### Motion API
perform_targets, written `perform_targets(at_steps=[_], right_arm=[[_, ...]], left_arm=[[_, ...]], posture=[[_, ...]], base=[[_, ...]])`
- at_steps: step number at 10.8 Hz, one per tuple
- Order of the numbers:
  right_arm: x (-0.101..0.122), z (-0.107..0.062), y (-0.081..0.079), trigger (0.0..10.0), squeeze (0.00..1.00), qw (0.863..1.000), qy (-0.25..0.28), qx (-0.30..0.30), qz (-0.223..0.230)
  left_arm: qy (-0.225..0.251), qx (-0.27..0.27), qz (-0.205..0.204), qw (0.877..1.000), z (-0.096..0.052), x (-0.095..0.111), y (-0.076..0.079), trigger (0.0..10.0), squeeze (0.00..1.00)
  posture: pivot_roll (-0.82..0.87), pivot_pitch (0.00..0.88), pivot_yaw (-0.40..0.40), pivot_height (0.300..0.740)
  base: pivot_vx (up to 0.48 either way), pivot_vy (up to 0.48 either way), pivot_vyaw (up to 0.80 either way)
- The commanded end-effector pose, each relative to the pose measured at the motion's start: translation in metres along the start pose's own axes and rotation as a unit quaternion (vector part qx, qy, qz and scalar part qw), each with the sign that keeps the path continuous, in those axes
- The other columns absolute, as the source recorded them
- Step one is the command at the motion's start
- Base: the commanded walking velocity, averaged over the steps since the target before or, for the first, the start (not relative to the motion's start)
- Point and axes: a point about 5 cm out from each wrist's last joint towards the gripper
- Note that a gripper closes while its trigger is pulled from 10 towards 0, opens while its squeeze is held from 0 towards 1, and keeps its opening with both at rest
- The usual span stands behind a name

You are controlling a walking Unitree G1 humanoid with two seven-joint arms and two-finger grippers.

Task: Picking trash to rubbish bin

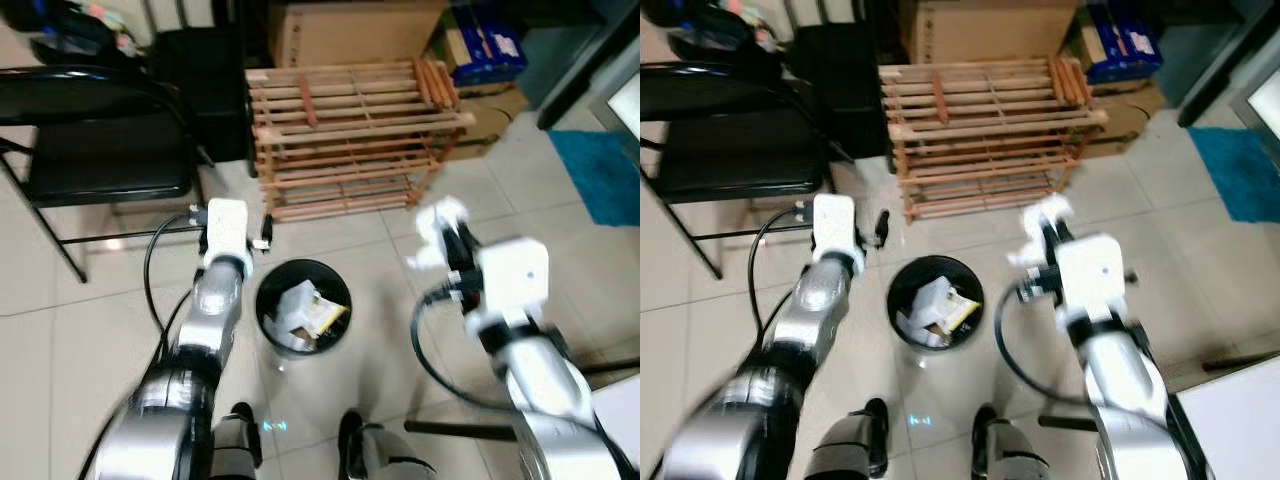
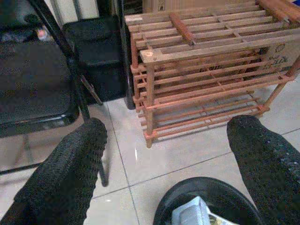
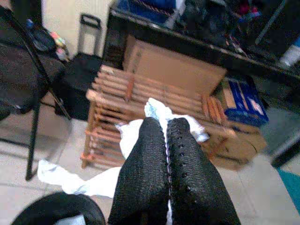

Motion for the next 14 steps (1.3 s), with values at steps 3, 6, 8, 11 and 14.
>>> perform_targets(at_steps=[3, 6, 8, 11, 14], right_arm=[[-0.007, 0.016, -0.002, 10.0, 0.0, 1.0, 0.011, 0.018, 0.007], [-0.021, 0.039, -0.02, 10.0, 0.0, 0.998, 0.011, 0.056, 0.031], [-0.038, 0.05, -0.032, 10.0, 0.0, 0.996, -0.007, 0.073, 0.05], [-0.072, 0.06, -0.045, 10.0, 0.0, 0.992, -0.052, 0.096, 0.064], [-0.108, 0.056, -0.053, 10.0, 0.0, 0.987, -0.103, 0.101, 0.073]], left_arm=[[0.036, -0.051, 0.036, 0.997, -0.023, 0.008, 0.003, 10.0, 0.0], [0.023, -0.072, 0.036, 0.996, -0.042, 0.012, 0.005, 10.0, 0.0], [0.02, -0.09, 0.043, 0.995, -0.06, 0.017, 0.003, 10.0, 0.0], [-0.044, -0.079, 0.059, 0.994, -0.084, 0.001, -0.021, 10.0, 0.0], [-0.157, -0.135, 0.054, 0.977, -0.116, -0.017, -0.034, 10.0, 0.0]], posture=[[0.16, 0.233, -0.054, 0.74], [0.21, 0.236, -0.066, 0.74], [0.26, 0.276, -0.074, 0.74], [0.33, 0.336, -0.075, 0.74], [0.37, 0.39, -0.053, 0.74]], base=[[0.0, 0.0, 0.0], [0.0, 0.0, 0.0], [0.0, 0.0, 0.0], [0.0, 0.0, 0.0], [0.0, 0.0, 0.0]])
Point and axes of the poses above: a point about 5 cm out from each wrist's last joint towards the gripper, its own z axis pointing out of the wrist towards the gripper, its own x axis along the axis of the wrist's last joint, y = z × x, and after that the axes turned 9 degrees about z, right-handed
